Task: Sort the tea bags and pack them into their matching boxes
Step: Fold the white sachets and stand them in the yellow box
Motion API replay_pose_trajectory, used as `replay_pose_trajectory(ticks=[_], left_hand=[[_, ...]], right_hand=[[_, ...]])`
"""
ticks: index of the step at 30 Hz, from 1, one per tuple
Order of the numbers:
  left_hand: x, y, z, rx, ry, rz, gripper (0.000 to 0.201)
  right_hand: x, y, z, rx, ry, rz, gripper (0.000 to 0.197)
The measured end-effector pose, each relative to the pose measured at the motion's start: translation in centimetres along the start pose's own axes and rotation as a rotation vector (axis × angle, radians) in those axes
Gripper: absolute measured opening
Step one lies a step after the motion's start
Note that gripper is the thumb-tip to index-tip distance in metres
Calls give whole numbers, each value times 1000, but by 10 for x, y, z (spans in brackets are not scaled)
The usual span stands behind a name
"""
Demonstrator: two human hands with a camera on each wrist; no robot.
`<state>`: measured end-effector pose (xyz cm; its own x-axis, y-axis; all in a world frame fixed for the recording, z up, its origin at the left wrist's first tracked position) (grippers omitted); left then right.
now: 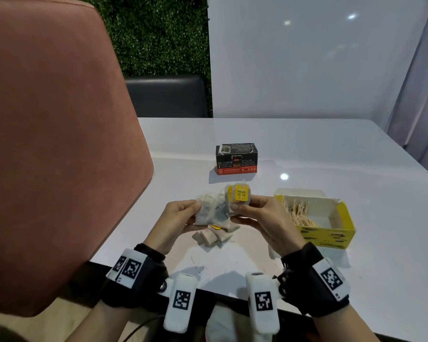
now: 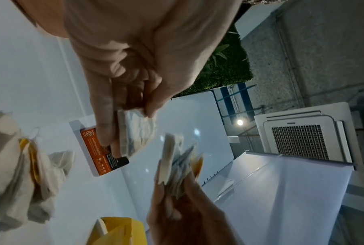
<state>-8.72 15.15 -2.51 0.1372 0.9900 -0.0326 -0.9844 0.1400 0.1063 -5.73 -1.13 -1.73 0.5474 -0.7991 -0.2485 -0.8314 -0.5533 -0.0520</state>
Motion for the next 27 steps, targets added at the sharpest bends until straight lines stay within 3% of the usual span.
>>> replay_pose_trajectory(ticks=[5,7,9,14,21,27], left_hand=[[-22,-2,1,24,39,-99,37],[-26,-1,3,19,13,-124,31],[-24,0,3,0,-20,-121,22],[-8,-3,-6,8,52,-52,20],[-12,-7,-30,113,539,-48,22],[-28,-5,-46,241,942,-103,32]], right_hand=[[-12,-11,-5,-32,171,-32,14],[-13,-13,-7,-35,212,-28,15],[-12,-15,-8,-36,249,-19,17],[-3,-12,-4,-40,230,30,17],[-2,-7,1,-33,210,26,18],[-20,-11,12,-71,196,-60,18]])
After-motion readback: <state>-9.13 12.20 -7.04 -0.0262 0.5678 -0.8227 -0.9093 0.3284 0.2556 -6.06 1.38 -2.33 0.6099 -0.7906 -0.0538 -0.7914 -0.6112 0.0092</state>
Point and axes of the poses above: each hand's wrist, its own y-axis away from the middle knuckle, its own x-axis out of the back of the hand, z = x × y, the point moved 10 cm from there along -y, towards the middle knuckle, and after that the axes turned 14 degrees about -z, right-handed, at the moved point
